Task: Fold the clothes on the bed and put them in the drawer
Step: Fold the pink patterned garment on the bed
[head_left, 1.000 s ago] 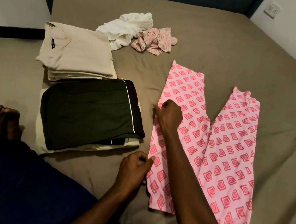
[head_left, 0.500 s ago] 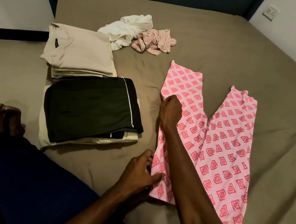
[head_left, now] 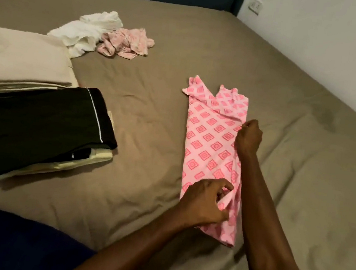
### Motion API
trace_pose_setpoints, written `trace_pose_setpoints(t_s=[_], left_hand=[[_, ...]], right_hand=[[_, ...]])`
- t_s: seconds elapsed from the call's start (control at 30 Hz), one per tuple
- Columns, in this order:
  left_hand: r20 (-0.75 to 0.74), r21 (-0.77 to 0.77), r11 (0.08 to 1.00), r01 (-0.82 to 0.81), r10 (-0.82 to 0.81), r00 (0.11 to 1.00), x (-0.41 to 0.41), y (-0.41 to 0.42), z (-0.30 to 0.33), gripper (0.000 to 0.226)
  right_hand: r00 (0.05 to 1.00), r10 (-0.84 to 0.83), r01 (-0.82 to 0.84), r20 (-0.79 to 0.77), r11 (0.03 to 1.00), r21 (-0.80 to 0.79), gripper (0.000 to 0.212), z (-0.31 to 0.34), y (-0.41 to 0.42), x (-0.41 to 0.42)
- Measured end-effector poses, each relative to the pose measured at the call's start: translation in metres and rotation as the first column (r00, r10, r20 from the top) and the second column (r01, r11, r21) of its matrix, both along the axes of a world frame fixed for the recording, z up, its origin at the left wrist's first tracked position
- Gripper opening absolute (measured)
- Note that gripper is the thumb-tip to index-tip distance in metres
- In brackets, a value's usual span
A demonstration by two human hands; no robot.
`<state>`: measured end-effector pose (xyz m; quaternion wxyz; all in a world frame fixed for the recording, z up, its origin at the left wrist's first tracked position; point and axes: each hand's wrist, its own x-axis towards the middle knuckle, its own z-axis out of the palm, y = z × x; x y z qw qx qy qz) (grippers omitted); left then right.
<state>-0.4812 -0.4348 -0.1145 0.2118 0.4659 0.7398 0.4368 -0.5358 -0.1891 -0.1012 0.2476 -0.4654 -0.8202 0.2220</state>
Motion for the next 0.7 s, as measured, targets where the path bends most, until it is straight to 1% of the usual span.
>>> trace_pose_setpoints(t_s=[0.07, 0.1, 0.13, 0.17, 0.2, 0.23, 0.3, 0.37, 0.43, 0.5, 0.53, 0.57, 0.6, 0.63, 0.67, 0.7], left_hand=[[-0.152, -0.165, 0.985, 0.054, -0.079, 0.985, 0.021, 0.017, -0.011, 0.06], [-0.252, -0.252, 0.965, 0.077, -0.143, 0.957, 0.035, 0.023, -0.015, 0.056], [-0.349, -0.306, 0.948, 0.084, -0.194, 0.917, 0.048, 0.026, -0.022, 0.049], [-0.419, -0.334, 0.938, 0.096, -0.239, 0.876, 0.061, 0.026, -0.027, 0.043], [-0.439, -0.36, 0.927, 0.108, -0.271, 0.857, 0.069, 0.024, -0.029, 0.038], [-0.462, -0.362, 0.928, 0.091, -0.263, 0.847, 0.075, 0.023, -0.032, 0.035], [-0.468, -0.304, 0.952, 0.047, -0.192, 0.863, 0.08, 0.027, -0.036, 0.032], [-0.402, -0.307, 0.95, 0.05, -0.177, 0.898, 0.079, 0.028, -0.031, 0.032], [-0.371, -0.279, 0.96, 0.025, -0.132, 0.919, 0.076, 0.027, -0.024, 0.034], [-0.306, -0.277, 0.961, 0.02, -0.108, 0.946, 0.073, 0.022, -0.022, 0.043], [-0.281, -0.266, 0.964, -0.007, -0.071, 0.957, 0.067, 0.016, -0.022, 0.045], [-0.297, -0.22, 0.971, -0.089, 0.021, 0.955, 0.059, 0.01, -0.024, 0.044], [-0.33, -0.149, 0.966, -0.212, 0.154, 0.931, 0.049, 0.003, -0.025, 0.039], [-0.366, -0.086, 0.937, -0.34, 0.287, 0.885, 0.036, -0.003, -0.028, 0.035], [-0.394, -0.093, 0.895, -0.436, 0.369, 0.842, 0.023, -0.012, -0.029, 0.036], [-0.403, -0.188, 0.846, -0.5, 0.397, 0.824, 0.01, -0.019, -0.031, 0.042]], right_hand=[[0.997, -0.028, 0.027, 0.075, 1.0, 0.016, 0.019, -0.023, 0.023, 0.024], [0.991, -0.049, 0.048, 0.127, 0.999, 0.01, 0.018, -0.038, 0.033, 0.04], [0.987, -0.058, 0.06, 0.147, 0.998, -0.015, 0.017, -0.053, 0.039, 0.053], [0.988, -0.057, 0.063, 0.145, 0.997, -0.04, 0.017, -0.067, 0.042, 0.063], [0.992, -0.049, 0.058, 0.118, 0.995, -0.077, 0.018, -0.077, 0.041, 0.071], [0.996, -0.047, 0.053, 0.073, 0.994, -0.09, 0.021, -0.084, 0.039, 0.078], [0.998, -0.043, 0.038, -0.041, 0.993, -0.115, 0.031, -0.084, 0.031, 0.088], [0.991, -0.065, 0.045, -0.117, 0.984, -0.17, 0.043, -0.079, 0.015, 0.098], [0.993, -0.073, 0.052, -0.096, 0.977, -0.206, 0.045, -0.075, -0.006, 0.111], [0.999, -0.043, 0.039, -0.02, 0.983, -0.18, 0.042, -0.071, -0.029, 0.128], [0.999, -0.034, 0.039, 0.035, 0.986, -0.16, 0.041, -0.07, -0.041, 0.137], [0.995, -0.031, 0.043, 0.09, 0.99, -0.136, 0.04, -0.069, -0.055, 0.146], [0.989, -0.035, 0.05, 0.141, 0.993, -0.11, 0.039, -0.069, -0.069, 0.156], [0.983, -0.05, 0.065, 0.177, 0.995, -0.078, 0.038, -0.07, -0.083, 0.164], [0.976, -0.074, 0.086, 0.205, 0.995, -0.049, 0.039, -0.071, -0.097, 0.174], [0.968, -0.091, 0.099, 0.233, 0.995, -0.024, 0.04, -0.072, -0.111, 0.181]])
